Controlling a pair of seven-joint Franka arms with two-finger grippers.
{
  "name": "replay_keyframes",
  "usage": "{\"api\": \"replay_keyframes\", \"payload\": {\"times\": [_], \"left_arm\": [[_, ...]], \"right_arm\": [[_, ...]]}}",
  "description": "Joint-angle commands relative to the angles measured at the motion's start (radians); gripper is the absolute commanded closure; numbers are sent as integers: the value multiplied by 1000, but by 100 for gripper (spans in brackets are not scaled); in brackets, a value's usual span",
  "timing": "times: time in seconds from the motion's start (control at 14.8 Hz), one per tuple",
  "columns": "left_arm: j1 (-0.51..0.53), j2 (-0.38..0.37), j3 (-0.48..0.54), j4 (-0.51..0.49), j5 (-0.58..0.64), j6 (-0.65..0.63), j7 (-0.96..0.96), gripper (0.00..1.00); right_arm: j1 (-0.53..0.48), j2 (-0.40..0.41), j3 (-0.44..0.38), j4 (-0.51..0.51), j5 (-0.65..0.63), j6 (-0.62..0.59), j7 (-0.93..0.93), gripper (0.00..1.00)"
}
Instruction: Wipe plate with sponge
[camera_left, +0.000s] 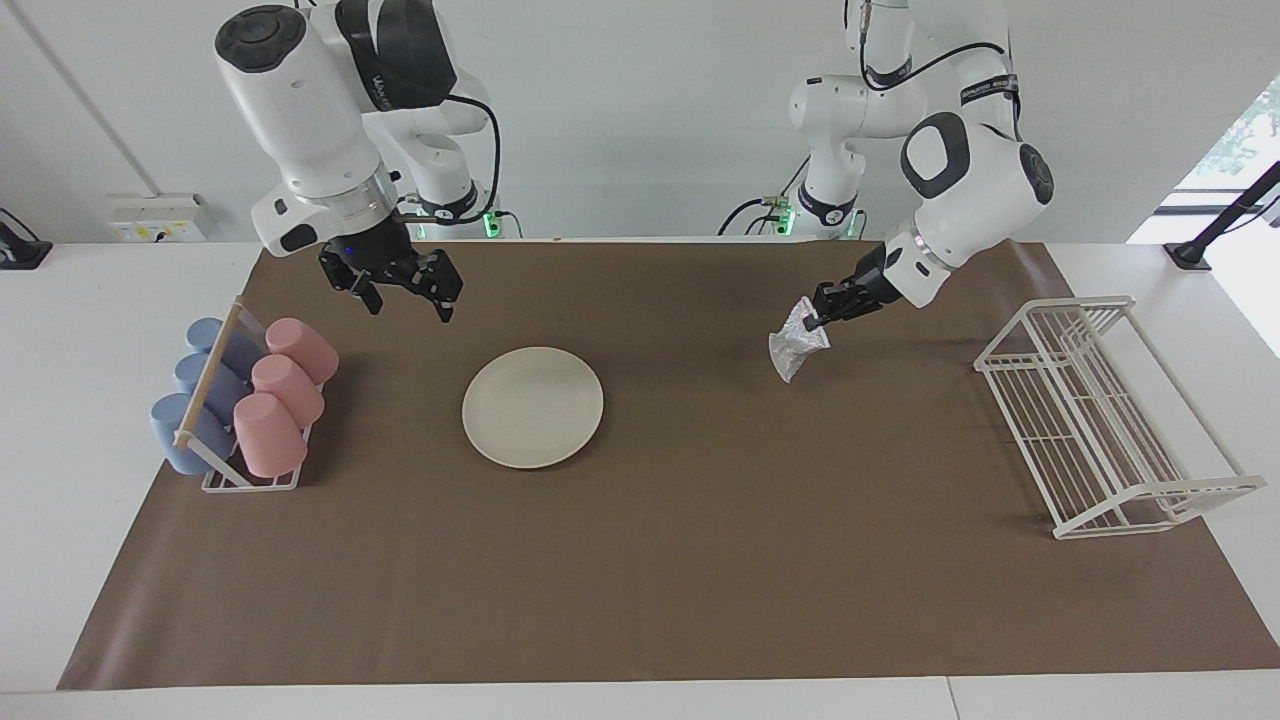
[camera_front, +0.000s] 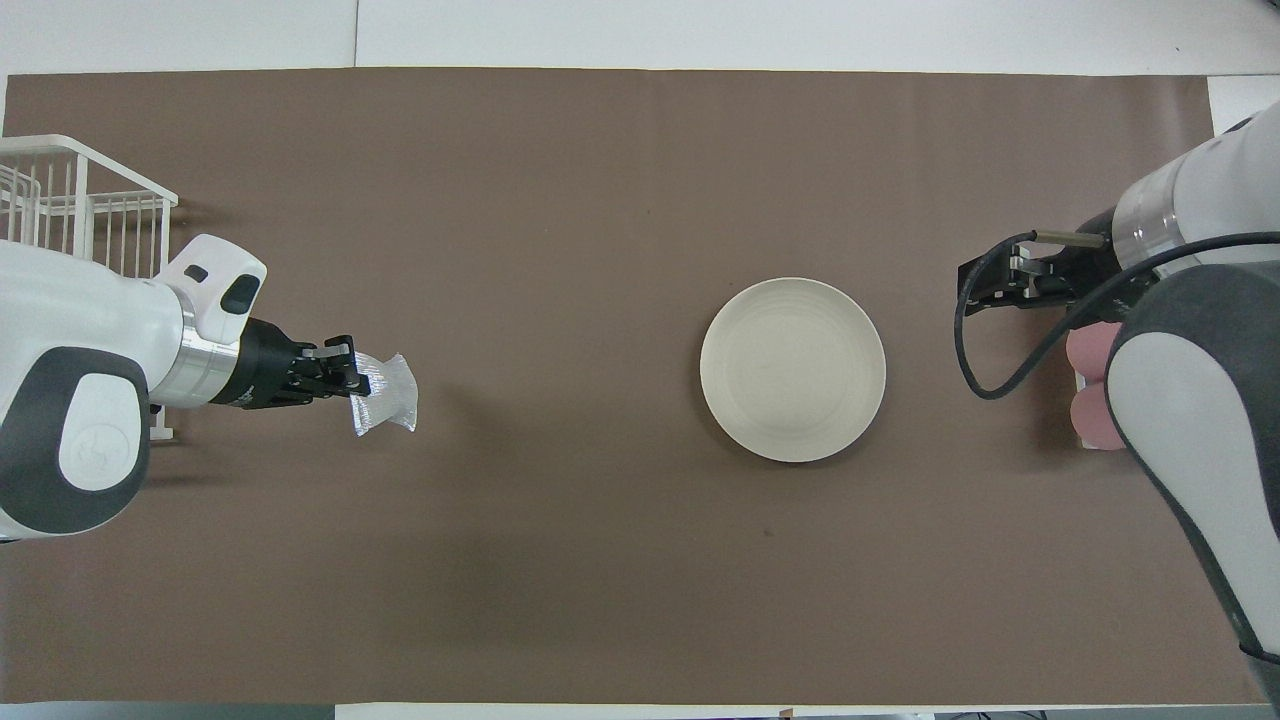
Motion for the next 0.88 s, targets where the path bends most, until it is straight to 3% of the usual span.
{"api": "replay_keyframes", "payload": {"times": [0.0, 0.2, 0.54, 0.68, 0.81], "left_arm": [[46, 96, 0, 198, 158, -167, -41, 100], [35, 142, 0, 330, 342, -308, -52, 100], [-17, 171, -8, 424, 653, -458, -87, 100], [-30, 209, -9, 513, 748, -553, -87, 100], [-49, 222, -9, 544, 862, -589, -86, 100]], "right_arm": [[-39, -26, 6, -24, -4, -27, -144, 0], [-84, -26, 6, -23, -7, -42, -218, 0], [-52, -22, -19, -12, -12, -53, -212, 0], [174, -22, -268, -12, -21, -53, -219, 0], [187, -19, -304, -12, -21, -56, -228, 0]]}}
